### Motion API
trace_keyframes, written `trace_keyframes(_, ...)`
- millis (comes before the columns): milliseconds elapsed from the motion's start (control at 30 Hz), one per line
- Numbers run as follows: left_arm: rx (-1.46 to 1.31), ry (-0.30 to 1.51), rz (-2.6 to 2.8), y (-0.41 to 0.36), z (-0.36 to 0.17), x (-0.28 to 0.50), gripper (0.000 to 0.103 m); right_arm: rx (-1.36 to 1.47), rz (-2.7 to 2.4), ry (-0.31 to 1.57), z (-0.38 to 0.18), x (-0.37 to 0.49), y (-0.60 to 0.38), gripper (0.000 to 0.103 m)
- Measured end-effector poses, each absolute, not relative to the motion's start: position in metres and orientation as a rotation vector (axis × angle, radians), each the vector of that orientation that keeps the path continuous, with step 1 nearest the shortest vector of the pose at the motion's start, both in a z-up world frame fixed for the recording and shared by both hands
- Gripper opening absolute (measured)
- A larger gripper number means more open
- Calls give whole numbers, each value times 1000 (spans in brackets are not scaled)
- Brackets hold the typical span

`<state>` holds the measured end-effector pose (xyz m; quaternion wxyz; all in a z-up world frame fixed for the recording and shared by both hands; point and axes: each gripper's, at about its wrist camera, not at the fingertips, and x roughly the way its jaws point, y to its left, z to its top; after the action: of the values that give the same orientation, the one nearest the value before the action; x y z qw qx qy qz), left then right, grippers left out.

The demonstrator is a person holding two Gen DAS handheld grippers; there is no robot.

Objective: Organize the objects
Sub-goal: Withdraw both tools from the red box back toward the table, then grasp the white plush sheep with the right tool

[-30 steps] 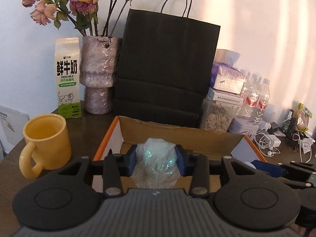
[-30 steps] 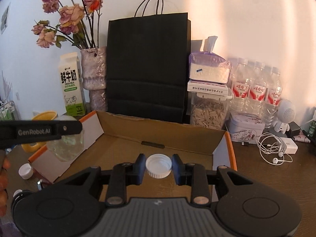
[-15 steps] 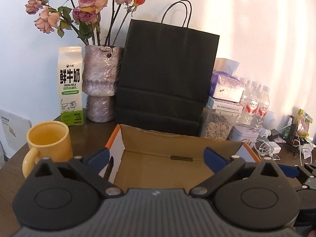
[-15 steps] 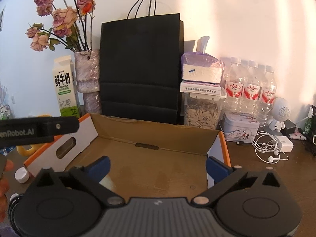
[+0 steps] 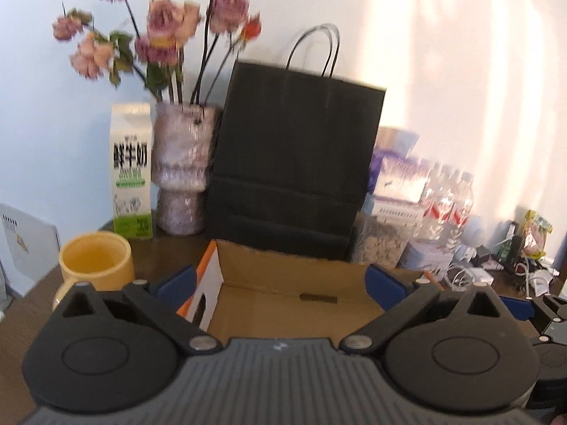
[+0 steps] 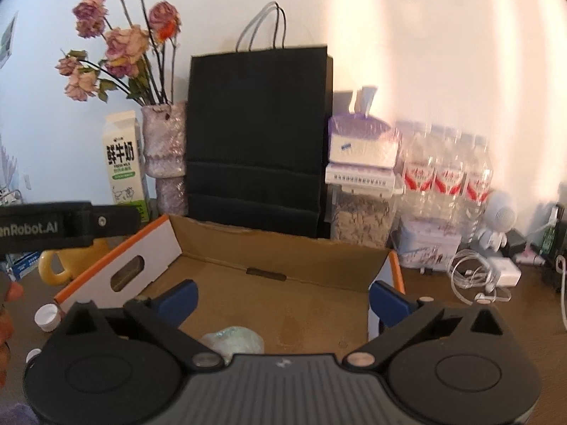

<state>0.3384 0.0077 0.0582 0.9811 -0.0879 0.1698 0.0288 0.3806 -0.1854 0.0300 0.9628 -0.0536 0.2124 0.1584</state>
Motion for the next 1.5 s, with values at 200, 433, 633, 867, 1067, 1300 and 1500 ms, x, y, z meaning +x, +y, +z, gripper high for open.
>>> trace_keyframes(200, -163, 273, 34, 6, 77, 303, 103, -115, 322, 334, 56, 342, -195, 103)
trace_keyframes(433, -168, 247, 24, 8, 89, 266, 103, -129, 320, 301, 68, 295, -206, 103)
trace_keyframes(633, -150, 240, 32, 10, 95, 227, 103, -130, 313, 313, 66, 255, -215, 103)
trace_keyframes(867, -144, 255, 52, 18, 92, 173, 103, -138, 329, 333, 59, 208, -221, 103)
trace_keyframes(1067, -118, 297, 69, 24, 76, 131, 103, -136, 341, 367, 45, 167, -228, 103)
trace_keyframes(1300, -107, 328, 74, 30, 58, 96, 103, -124, 335, 436, 19, 134, -238, 103)
trace_keyframes(1500, -98, 365, 68, 34, 37, 78, 103, -109, 310, 491, -2, 123, -251, 103)
